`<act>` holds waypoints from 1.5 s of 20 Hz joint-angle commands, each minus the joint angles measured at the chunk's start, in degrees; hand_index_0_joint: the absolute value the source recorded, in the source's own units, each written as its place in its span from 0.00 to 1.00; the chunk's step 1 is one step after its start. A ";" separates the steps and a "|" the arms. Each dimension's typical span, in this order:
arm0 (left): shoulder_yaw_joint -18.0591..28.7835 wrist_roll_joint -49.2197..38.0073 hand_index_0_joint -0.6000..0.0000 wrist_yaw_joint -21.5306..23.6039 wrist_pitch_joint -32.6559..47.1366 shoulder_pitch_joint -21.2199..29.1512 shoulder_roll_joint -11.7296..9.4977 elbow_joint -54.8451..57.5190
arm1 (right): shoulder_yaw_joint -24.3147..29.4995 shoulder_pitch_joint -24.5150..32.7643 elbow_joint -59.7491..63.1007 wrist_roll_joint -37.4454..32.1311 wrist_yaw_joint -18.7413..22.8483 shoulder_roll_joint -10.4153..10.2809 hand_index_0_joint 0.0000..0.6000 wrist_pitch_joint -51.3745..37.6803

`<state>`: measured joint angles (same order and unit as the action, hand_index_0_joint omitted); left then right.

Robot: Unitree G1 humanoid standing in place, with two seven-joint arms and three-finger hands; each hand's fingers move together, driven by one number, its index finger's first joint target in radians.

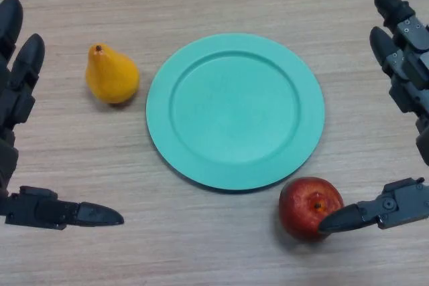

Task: Pick up the red apple and place it on the plate

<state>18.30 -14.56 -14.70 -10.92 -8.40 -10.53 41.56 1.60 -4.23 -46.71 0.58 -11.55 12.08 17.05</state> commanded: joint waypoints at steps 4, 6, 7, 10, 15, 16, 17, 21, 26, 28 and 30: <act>2.42 0.63 1.00 -0.20 10.14 0.51 -1.90 1.89 | 0.94 -1.01 -2.04 -0.67 1.09 0.46 0.00 -9.60; 2.10 1.61 1.00 -0.07 10.96 0.50 -1.80 1.10 | -0.19 -2.76 -1.52 0.53 1.45 0.07 0.00 -11.67; 2.00 2.02 1.00 0.06 11.31 0.56 -1.85 0.63 | -0.91 -4.12 -0.92 1.31 1.84 -0.16 0.00 -13.21; 1.96 2.63 1.00 0.19 13.02 0.24 -1.68 -0.53 | -3.79 -8.71 7.30 7.59 5.21 -0.42 0.00 -23.52; 0.87 4.02 1.00 0.34 13.26 -0.29 -1.48 -0.25 | -5.66 -8.91 25.24 13.23 13.03 -0.46 0.00 -37.06; 0.87 4.10 1.00 0.25 13.20 -0.38 -1.42 0.05 | -5.85 -8.34 28.23 14.30 14.49 -0.36 0.00 -38.95; 0.93 3.87 1.00 0.08 13.30 -0.53 -1.31 0.20 | -5.84 -7.44 32.07 15.86 16.18 -0.29 0.00 -41.13; 1.08 3.54 1.00 -0.06 15.01 -1.43 -0.68 -0.35 | -6.98 -6.98 39.53 16.90 19.11 -0.88 0.00 -39.92; 0.96 3.81 1.00 0.44 14.98 -1.77 -0.50 0.09 | -8.54 -6.81 42.28 19.65 20.66 -0.65 0.75 -36.78; 0.74 2.89 1.00 0.44 13.28 -3.17 -0.37 2.87 | -9.19 -5.34 44.71 20.28 19.38 -0.21 1.00 -36.31; 0.58 2.09 1.00 0.43 13.59 -3.85 -0.36 3.26 | -8.30 -5.74 41.43 16.17 17.56 -0.39 1.00 -36.30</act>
<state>16.30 -11.87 -14.64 -4.95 -12.57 -9.76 42.02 -8.08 -10.68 -2.19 20.32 4.19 10.94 -13.50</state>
